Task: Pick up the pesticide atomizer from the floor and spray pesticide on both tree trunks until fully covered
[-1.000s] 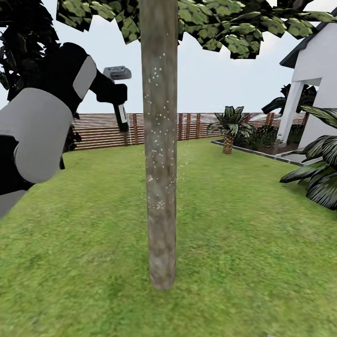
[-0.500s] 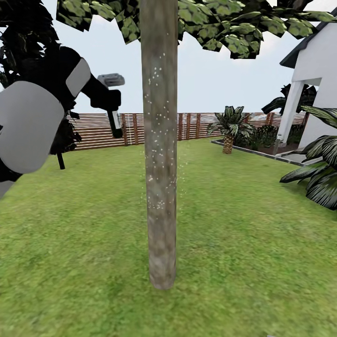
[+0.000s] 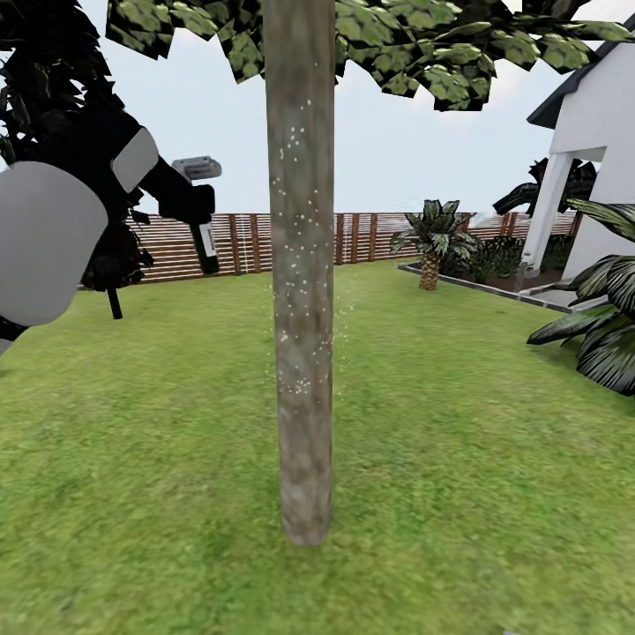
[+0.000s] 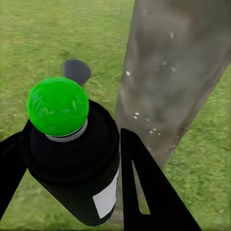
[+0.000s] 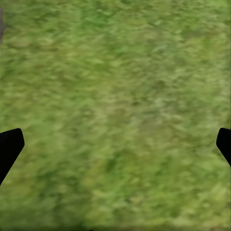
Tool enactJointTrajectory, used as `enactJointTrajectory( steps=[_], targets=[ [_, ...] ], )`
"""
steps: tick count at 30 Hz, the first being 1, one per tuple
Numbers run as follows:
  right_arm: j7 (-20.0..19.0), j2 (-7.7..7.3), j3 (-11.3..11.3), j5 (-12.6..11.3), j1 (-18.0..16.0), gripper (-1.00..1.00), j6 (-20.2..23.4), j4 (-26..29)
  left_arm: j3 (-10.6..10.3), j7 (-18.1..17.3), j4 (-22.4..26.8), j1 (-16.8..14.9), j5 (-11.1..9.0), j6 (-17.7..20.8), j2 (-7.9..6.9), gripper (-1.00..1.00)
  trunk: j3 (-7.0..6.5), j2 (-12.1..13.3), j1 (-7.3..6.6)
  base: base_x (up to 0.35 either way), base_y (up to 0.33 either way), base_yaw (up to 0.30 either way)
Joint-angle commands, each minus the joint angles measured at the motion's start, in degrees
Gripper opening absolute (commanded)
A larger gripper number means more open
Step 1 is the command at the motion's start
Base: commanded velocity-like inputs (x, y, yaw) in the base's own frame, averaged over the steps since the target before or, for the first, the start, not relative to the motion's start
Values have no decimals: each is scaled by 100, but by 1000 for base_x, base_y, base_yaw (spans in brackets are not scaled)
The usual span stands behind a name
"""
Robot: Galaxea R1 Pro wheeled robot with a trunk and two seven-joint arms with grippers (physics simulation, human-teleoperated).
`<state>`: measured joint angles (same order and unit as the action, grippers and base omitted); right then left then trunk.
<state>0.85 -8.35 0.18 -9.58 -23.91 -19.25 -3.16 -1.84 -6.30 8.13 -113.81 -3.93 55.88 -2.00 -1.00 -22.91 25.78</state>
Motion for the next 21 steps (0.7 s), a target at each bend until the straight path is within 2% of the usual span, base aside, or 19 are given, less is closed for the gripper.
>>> enactJointTrajectory(
  steps=[1,4,9,13,15,16,17,18,21],
  targets=[
    [1,0,0,0,0,100,0,0,-1,-3,-144,-1,-3,-8,18,-100,0,0,0,0,0,0],
    [2,0,0,0,0,100,0,0,-1,-10,-558,4,-14,-282,180,-100,0,0,0,0,0,0],
    [0,0,0,0,0,100,0,0,-1,-11,-639,15,-17,-397,491,-100,0,0,0,0,0,0],
    [2,0,0,0,0,100,0,0,5,-11,-639,22,-12,-409,529,-100,0,0,0,0,0,0],
    [2,0,0,0,0,100,0,0,8,-11,-638,129,-5,-430,519,-100,0,0,0,0,0,0],
    [-1,0,0,0,0,100,0,0,8,-9,-637,416,-3,-501,517,-100,0,0,0,0,0,0],
    [1,0,0,0,0,100,0,0,8,-6,-637,558,-1,-663,516,-100,0,0,0,0,0,0],
    [-1,0,0,0,0,100,0,0,6,-5,-637,596,1,-705,516,-100,0,0,0,0,0,0],
    [-1,0,0,0,0,100,0,0,1,-4,-637,969,6,-880,495,-100,0,0,0,0,0,0]
  ],
)
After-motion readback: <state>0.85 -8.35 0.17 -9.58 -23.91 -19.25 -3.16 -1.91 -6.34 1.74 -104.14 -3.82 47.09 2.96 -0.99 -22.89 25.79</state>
